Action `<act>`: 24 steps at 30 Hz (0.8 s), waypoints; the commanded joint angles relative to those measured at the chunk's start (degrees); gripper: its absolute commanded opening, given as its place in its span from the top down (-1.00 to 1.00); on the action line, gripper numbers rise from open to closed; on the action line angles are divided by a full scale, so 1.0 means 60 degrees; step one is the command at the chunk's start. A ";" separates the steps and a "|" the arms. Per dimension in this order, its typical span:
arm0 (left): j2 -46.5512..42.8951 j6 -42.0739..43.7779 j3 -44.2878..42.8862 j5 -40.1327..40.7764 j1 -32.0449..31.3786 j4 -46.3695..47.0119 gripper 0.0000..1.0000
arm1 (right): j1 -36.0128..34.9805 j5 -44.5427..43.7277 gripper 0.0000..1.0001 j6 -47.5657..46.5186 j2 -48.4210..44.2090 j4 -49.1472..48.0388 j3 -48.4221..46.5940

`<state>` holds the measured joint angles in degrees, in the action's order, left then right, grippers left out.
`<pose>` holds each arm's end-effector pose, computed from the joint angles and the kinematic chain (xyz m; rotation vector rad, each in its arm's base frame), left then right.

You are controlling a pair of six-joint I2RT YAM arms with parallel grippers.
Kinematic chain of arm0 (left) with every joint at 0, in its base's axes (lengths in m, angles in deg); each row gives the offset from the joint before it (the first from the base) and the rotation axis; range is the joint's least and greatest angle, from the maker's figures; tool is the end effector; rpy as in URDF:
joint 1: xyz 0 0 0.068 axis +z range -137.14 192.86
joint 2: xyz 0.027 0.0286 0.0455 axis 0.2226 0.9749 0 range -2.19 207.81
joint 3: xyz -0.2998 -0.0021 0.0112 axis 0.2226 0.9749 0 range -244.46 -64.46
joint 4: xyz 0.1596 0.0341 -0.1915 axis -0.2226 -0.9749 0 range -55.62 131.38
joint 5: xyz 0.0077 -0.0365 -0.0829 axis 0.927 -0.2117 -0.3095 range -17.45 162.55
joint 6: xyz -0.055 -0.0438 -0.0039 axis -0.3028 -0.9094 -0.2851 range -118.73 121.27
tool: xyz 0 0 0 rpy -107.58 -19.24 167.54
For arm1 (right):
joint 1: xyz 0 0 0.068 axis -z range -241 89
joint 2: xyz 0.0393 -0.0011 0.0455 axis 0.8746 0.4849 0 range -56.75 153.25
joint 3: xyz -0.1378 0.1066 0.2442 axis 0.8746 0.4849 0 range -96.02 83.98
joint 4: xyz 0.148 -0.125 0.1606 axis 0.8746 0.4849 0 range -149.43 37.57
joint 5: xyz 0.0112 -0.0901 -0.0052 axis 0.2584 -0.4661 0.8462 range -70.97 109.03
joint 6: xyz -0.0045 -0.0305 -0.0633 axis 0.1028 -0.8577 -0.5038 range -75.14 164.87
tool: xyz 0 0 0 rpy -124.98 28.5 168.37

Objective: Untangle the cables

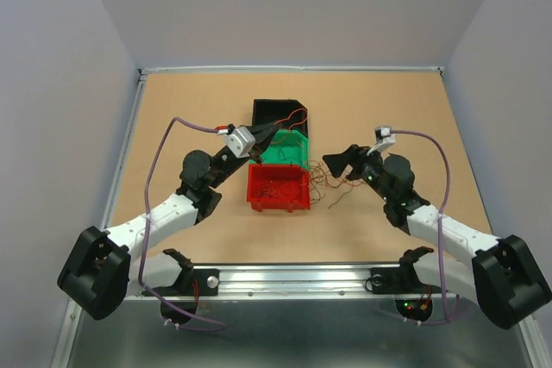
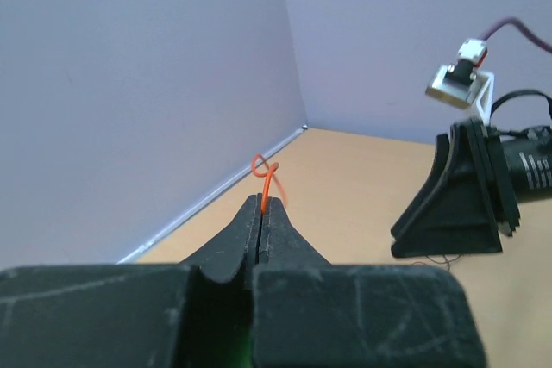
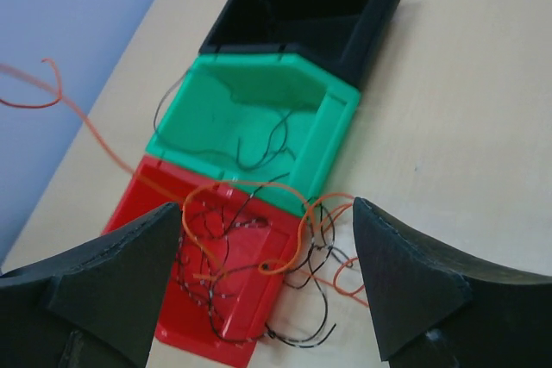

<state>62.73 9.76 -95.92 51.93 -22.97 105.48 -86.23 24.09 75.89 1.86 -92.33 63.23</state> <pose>0.1786 -0.1540 0.3640 0.7006 0.8390 -0.6158 0.1976 0.0987 0.2548 0.0172 1.7225 0.8112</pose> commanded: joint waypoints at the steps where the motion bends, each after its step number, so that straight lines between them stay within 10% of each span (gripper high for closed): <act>1: -0.0259 -0.0346 -0.0293 0.0141 0.0186 0.0348 1.00 | -0.0668 0.2071 -0.70 -0.1037 0.0689 -0.1327 -0.0670; 13: -0.0259 -0.0696 -0.0147 0.0801 0.0493 0.0478 1.00 | -0.1961 0.1384 -0.33 -0.1978 0.2388 -0.0580 -0.1624; 18: -0.0318 -0.0829 -0.0015 0.0522 0.0655 0.0670 1.00 | -0.1961 0.0389 0.34 -0.1671 0.2771 -0.0449 -0.1785; 20: -0.0274 -0.0786 -0.0044 0.0653 0.0699 0.0699 1.00 | -0.1961 -0.0620 0.88 -0.1495 0.2683 0.0002 -0.1829; 24: 0.0150 -0.0741 -0.0117 0.0786 0.0990 0.0875 1.00 | -0.1860 -0.3620 0.99 -0.0793 0.2215 0.1419 -0.1961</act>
<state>62.80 5.69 -95.94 55.45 -18.69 105.72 -97.49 19.28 67.67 18.01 -90.19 55.58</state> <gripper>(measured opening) 0.040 0.018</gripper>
